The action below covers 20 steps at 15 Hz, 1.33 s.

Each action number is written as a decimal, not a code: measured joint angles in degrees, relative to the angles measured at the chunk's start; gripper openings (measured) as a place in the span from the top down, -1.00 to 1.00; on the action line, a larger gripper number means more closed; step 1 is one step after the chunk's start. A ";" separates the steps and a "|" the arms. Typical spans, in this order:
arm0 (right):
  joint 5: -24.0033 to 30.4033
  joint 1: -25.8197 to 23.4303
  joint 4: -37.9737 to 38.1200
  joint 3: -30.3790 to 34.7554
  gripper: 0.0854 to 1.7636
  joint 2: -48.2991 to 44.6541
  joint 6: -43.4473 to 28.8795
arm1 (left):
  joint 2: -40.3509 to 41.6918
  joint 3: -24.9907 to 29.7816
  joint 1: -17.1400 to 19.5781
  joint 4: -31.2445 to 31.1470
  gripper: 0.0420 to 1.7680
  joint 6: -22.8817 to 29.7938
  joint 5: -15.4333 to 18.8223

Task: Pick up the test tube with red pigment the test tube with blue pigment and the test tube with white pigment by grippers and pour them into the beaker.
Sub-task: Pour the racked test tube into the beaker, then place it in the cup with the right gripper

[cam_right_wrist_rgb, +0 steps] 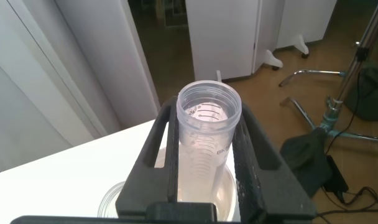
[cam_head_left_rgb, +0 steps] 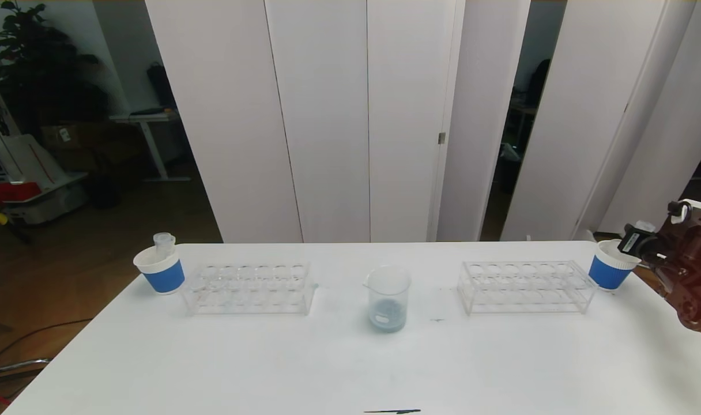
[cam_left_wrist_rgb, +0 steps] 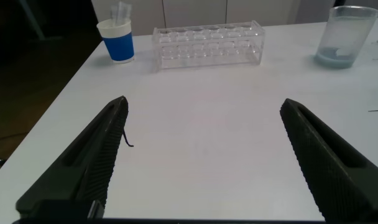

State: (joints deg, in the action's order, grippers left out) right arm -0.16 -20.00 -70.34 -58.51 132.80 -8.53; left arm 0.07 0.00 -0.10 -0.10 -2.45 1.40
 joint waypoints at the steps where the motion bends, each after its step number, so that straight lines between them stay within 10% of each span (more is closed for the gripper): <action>1: 0.16 0.05 0.05 0.00 0.41 -0.02 -0.09 | 0.00 0.00 0.00 0.00 -0.98 0.00 -0.02; 3: 1.04 0.28 0.05 0.26 0.32 -0.15 -0.12 | 0.00 0.00 0.00 0.00 -0.98 0.02 0.00; 7: 1.19 0.55 0.00 0.15 -0.96 -0.83 -0.12 | 0.00 0.00 0.00 0.00 -0.98 0.02 0.00; 20: 15.12 0.74 10.31 1.60 -0.99 -30.55 -0.48 | 0.00 0.00 0.00 0.00 -0.98 0.00 0.00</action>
State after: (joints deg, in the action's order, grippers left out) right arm 14.96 -19.26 -60.03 -56.92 102.25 -9.01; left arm 0.07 0.00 -0.10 -0.10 -2.45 1.40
